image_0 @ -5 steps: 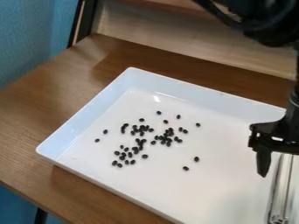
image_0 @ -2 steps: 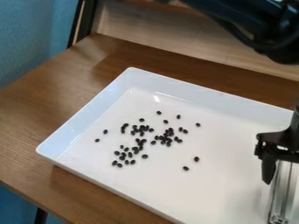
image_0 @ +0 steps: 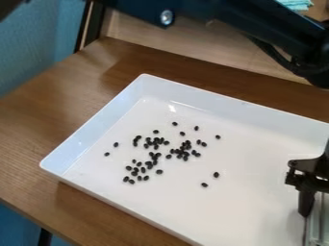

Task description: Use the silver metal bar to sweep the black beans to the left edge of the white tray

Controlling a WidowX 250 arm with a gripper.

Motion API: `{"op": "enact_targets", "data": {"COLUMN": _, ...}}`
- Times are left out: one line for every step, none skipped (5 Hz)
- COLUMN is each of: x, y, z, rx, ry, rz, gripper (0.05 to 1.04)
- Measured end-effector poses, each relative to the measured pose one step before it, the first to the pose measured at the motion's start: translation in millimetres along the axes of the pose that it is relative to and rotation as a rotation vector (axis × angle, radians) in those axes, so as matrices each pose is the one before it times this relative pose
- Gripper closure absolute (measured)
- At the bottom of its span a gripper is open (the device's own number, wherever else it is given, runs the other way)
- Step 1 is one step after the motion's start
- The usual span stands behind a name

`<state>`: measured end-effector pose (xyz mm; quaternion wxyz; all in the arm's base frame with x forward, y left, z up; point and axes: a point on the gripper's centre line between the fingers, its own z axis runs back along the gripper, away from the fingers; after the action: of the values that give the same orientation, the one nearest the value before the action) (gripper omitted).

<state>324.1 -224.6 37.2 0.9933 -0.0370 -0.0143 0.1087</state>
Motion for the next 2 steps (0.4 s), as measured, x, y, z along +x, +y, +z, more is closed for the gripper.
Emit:
{"op": "enact_targets", "data": {"x": 0.62, "y": 7.54, "z": -4.3, "rx": 0.0056, "ry": -0.0019, "rz": -0.0107, "gripper": 0.678}}
{"op": "enact_targets", "data": {"x": 3.4, "y": 28.67, "z": 7.38, "rx": 0.0041, "ry": 0.0134, "rz": 0.021, "gripper": 0.687}}
